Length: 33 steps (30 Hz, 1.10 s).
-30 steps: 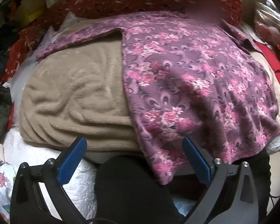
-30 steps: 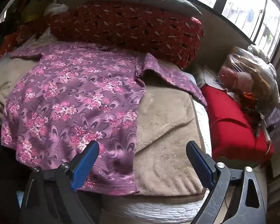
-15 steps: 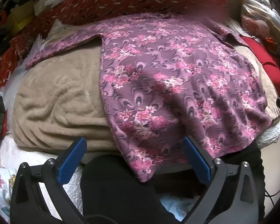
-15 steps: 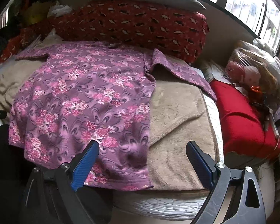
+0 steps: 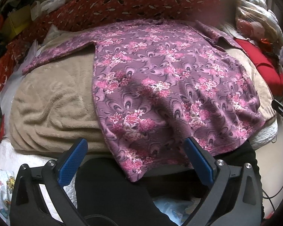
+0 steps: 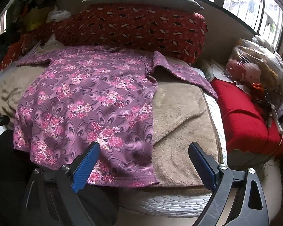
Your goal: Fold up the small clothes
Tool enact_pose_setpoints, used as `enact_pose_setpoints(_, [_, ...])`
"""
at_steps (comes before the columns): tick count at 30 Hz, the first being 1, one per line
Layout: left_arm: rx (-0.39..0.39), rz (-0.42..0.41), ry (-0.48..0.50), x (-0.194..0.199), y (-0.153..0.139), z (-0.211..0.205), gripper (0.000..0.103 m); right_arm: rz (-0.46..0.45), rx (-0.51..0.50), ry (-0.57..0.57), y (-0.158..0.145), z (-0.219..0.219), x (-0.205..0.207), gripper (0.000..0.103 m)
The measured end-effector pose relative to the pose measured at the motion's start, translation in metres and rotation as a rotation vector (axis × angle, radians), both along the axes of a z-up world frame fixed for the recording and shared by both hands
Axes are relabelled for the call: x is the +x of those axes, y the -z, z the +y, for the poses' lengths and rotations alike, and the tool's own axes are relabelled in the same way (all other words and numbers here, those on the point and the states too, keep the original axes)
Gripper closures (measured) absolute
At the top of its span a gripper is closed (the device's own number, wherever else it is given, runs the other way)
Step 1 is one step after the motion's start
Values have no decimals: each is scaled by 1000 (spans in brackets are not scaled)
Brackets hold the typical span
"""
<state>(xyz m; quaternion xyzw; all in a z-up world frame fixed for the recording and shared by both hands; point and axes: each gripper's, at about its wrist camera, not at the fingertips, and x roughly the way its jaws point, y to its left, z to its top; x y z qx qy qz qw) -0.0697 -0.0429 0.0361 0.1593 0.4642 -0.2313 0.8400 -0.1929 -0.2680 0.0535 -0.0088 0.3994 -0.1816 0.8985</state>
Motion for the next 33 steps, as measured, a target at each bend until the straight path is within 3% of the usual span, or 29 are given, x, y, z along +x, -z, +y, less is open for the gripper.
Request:
enact_pose_setpoints(23, [-18, 34, -1, 7, 4, 4, 0, 7, 50, -9, 6, 2, 15, 7])
enact_pose_setpoints(33, [-53, 11, 5, -2, 2, 5, 0, -7, 56, -24, 2, 6, 13, 7])
